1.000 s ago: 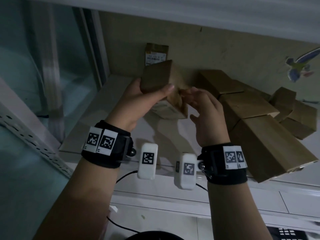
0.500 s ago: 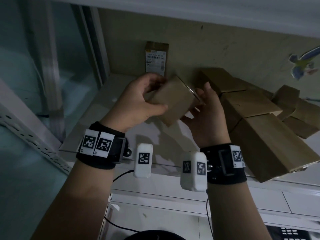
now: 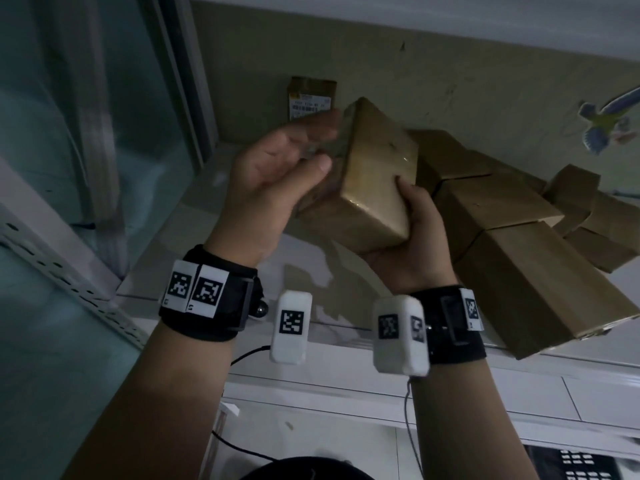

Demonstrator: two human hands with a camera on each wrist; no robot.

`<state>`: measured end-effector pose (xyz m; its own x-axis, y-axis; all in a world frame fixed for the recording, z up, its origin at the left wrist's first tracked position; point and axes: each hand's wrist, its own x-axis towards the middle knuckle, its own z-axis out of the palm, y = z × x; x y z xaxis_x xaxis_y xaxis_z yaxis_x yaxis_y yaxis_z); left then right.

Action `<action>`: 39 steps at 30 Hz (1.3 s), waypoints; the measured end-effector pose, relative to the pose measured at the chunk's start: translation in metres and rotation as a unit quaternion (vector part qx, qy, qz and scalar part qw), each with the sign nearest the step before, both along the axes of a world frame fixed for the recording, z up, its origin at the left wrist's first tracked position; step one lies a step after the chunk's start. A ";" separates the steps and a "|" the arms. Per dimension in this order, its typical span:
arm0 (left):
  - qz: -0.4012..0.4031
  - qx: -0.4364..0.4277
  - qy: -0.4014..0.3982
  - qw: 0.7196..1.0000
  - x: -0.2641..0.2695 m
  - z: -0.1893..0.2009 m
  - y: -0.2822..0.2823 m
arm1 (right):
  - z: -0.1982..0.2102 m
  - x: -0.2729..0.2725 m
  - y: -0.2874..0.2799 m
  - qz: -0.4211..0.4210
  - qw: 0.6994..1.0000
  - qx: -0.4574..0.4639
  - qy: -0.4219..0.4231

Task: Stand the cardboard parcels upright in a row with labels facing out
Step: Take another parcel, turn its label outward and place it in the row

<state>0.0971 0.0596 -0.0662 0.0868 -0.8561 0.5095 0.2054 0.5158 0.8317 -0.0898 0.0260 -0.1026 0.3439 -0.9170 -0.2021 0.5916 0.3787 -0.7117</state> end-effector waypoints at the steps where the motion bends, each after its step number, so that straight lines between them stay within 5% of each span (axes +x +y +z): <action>1: 0.004 0.020 0.016 1.000 0.003 0.001 -0.001 | -0.001 -0.003 0.001 0.008 0.999 0.015 -0.035; 4: 0.025 0.092 0.005 0.995 0.006 0.001 -0.004 | -0.003 -0.003 0.002 0.018 0.996 0.024 -0.081; 13: 0.009 0.114 -0.031 0.993 0.003 -0.012 0.004 | -0.012 0.014 0.008 -0.021 0.997 -0.036 0.068; 23: 0.050 0.199 -0.103 0.973 0.007 0.000 0.008 | -0.005 0.008 0.024 0.116 0.955 -0.185 0.202; 29: -0.044 0.324 -0.132 0.936 0.029 0.004 0.006 | 0.006 -0.011 0.034 0.164 0.927 -0.199 0.272; 33: -0.084 0.373 -0.049 0.923 0.037 -0.006 0.007 | 0.004 -0.014 0.036 0.131 0.945 -0.170 0.248; 39: 0.035 0.385 0.159 0.908 0.029 -0.004 0.001 | 0.006 -0.015 0.031 -0.019 0.998 -0.056 -0.010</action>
